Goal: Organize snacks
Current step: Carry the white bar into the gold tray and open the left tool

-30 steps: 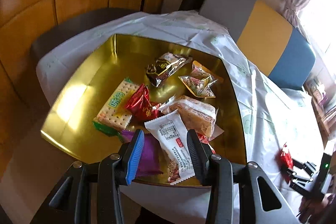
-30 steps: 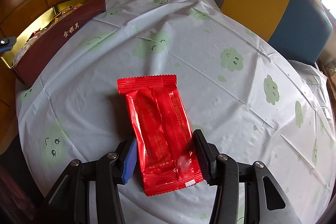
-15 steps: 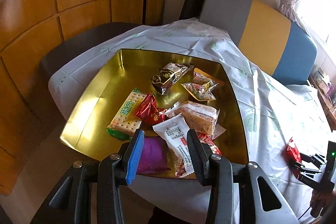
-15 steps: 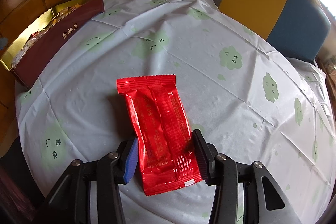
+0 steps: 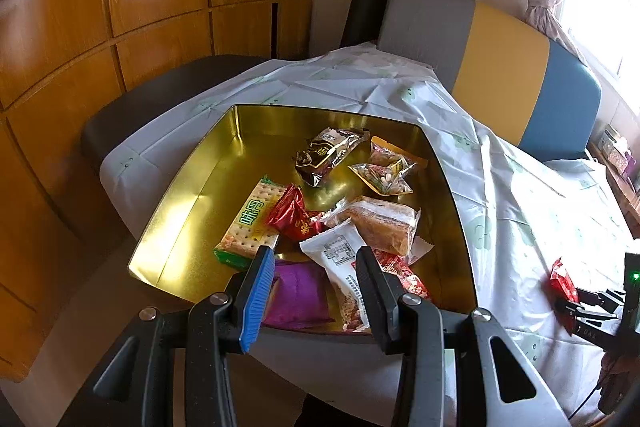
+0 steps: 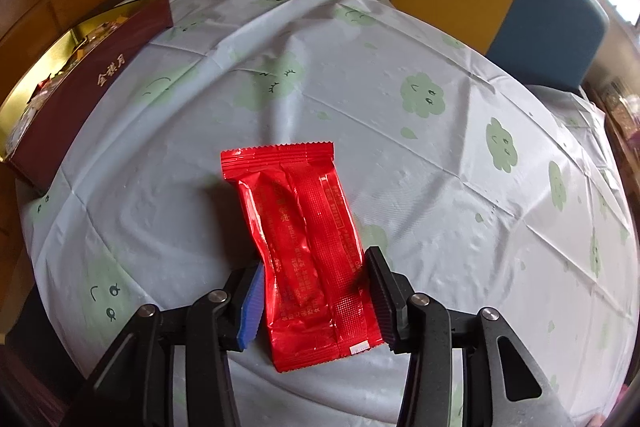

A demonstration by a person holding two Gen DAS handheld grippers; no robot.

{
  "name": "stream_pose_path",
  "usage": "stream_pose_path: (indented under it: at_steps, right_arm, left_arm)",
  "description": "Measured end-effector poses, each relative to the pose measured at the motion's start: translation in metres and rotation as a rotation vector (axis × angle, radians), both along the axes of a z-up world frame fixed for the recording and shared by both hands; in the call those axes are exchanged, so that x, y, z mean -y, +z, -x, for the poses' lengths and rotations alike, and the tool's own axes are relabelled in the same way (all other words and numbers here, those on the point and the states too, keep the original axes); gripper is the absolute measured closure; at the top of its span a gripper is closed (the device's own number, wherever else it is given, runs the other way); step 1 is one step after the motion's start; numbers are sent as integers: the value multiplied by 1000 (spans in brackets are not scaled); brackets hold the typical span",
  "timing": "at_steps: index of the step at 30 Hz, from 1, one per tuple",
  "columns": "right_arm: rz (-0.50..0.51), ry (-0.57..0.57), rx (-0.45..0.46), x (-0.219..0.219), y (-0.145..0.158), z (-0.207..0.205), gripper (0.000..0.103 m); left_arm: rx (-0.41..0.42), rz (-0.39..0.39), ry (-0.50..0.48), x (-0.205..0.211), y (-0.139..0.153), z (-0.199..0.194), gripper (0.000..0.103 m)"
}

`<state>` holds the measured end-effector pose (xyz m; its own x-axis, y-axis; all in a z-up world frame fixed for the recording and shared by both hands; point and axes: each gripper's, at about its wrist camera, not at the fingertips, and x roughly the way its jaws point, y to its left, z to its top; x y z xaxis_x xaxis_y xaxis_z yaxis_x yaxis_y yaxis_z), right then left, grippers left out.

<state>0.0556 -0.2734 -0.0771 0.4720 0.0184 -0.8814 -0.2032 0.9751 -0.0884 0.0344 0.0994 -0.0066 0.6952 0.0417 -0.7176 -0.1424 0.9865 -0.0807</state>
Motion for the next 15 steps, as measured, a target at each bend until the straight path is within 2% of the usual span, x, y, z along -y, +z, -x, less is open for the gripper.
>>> stream_pose_path:
  at_steps: [6,15]
  right_arm:
    - [-10,-39,13,1,0,5,57]
    - [-77,-66,-14,-3,6,8,57]
  left_arm:
    - [3,4,5,-4,0,3,60]
    - [6,12,10,-9,0,6,60]
